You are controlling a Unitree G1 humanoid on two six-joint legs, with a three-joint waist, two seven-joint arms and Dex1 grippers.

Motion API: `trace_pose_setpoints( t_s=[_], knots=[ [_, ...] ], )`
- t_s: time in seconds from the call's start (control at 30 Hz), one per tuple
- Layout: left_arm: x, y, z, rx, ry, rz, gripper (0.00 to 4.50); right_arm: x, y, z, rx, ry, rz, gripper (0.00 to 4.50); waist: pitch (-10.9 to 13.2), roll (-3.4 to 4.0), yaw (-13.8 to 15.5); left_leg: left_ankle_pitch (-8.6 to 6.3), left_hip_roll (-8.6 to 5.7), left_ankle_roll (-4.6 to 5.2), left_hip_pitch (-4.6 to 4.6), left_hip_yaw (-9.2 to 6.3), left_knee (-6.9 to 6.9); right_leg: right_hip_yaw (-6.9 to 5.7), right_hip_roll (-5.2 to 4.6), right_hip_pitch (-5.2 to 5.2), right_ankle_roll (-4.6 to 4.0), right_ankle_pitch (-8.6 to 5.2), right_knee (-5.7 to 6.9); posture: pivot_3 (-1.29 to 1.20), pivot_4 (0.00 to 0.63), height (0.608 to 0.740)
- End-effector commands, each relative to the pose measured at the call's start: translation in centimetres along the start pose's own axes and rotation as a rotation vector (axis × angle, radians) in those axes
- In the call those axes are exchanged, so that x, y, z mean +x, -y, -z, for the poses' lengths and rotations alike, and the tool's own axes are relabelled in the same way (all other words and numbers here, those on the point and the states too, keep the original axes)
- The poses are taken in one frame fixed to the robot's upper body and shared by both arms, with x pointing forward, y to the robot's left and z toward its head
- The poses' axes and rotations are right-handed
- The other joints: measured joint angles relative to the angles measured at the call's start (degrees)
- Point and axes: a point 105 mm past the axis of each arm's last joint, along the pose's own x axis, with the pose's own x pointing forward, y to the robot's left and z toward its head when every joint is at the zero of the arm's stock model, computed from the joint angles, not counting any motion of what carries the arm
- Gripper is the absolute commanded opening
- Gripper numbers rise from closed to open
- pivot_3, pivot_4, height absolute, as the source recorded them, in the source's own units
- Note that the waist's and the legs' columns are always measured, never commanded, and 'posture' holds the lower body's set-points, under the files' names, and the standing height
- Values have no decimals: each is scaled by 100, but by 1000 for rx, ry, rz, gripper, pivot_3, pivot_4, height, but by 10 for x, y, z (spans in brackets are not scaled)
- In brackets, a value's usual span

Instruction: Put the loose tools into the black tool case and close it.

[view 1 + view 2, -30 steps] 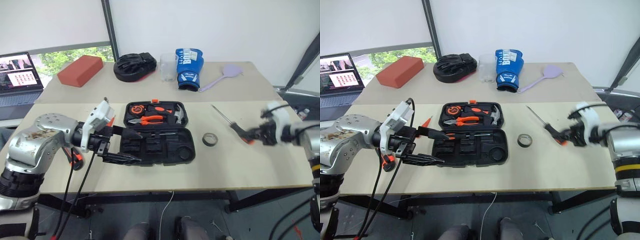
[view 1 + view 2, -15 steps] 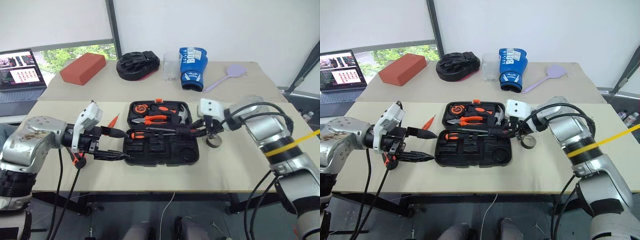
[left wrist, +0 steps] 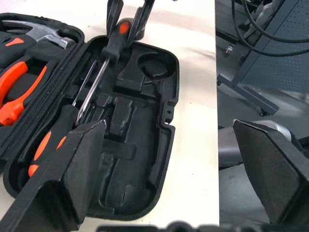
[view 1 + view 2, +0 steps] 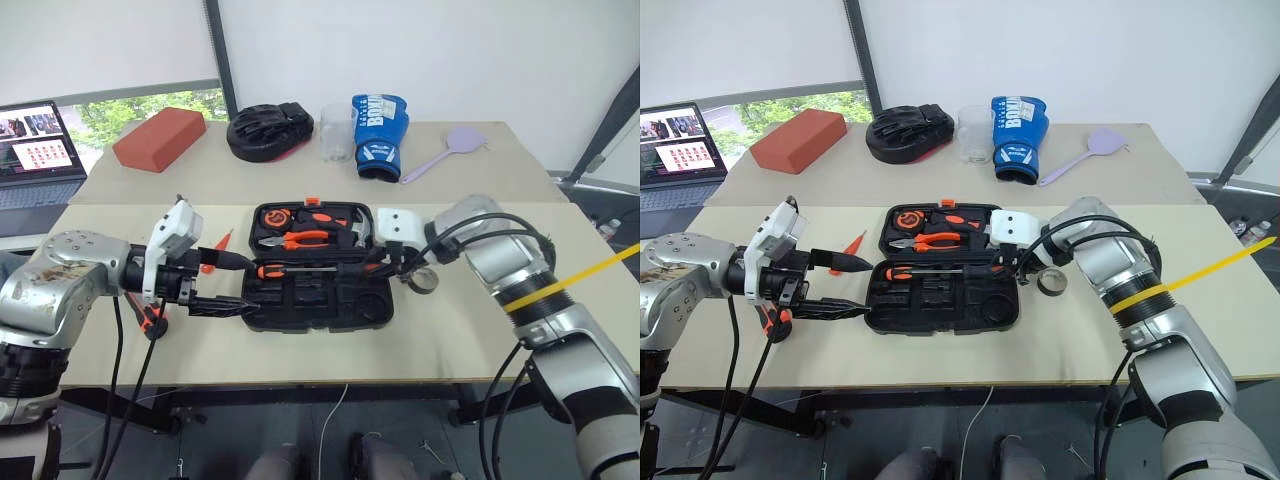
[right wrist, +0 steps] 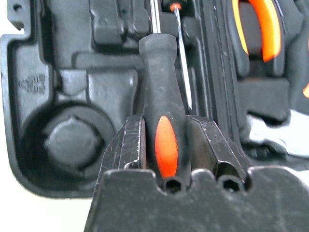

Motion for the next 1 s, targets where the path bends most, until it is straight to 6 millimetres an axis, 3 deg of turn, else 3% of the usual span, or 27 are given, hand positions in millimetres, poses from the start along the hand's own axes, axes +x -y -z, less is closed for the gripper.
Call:
trace_pose_setpoints(
  t_s=[0.03, 0.2, 0.27, 0.47, 0.53, 0.67, 0.93, 1.0],
  knots=[
    [-4, 1, -12, 41, 20, -8, 4500, 3, 2, -2, 13, 4, 23, 947, 0, 0, -5, 0, 0, 0, 0, 0, 0, 0, 0, 0, 0, 0, 0, 0, 150, 740],
    [-2, 0, -13, 46, 24, -9, 4500, 7, 0, 5, 14, -18, 22, 947, 0, 0, 1, 0, 0, 0, 0, -1, 0, -1, 0, 1, 0, 0, -1, 0, 150, 740],
    [-2, -1, -13, 47, 23, -11, 4500, 6, 0, 3, 18, -5, 22, 1958, 0, 0, -8, 0, -1, 0, 0, 0, 0, 0, 0, 0, 0, 0, -2, 0, 150, 740],
    [-3, -5, -12, 45, 23, -20, 4500, 2, 6, -18, 73, 94, 56, 3897, 0, 0, -49, 0, 0, 0, 2, -1, 0, 0, 0, 1, 0, 0, 1, 0, 150, 740],
    [-3, -6, -12, 45, 23, -19, 4500, 3, 10, -25, 133, 144, 70, 3897, 0, 0, -50, 0, 0, 0, 2, -1, 0, 0, 1, 1, -1, 0, 2, 0, 150, 740],
    [-2, -7, -12, 49, 25, -18, 4500, 8, 17, -29, 208, 181, 110, 2901, 0, 0, -46, 0, 0, 0, 3, -1, 0, 0, 0, 1, -1, 0, 3, 0, 150, 740],
    [-2, -10, -12, 54, 21, -22, 4500, 25, 10, -23, 238, 170, 91, 95, 0, 1, -55, 0, -1, 0, 3, 0, -1, -1, 1, -1, -1, 0, 2, 0, 150, 740],
    [-2, -10, -12, 55, 20, -24, 4500, 31, 4, -22, 228, 161, 69, 43, 0, 1, -58, 0, -1, 0, 3, -1, -1, -1, 2, -1, -1, 0, 2, 0, 150, 740]
  ],
)
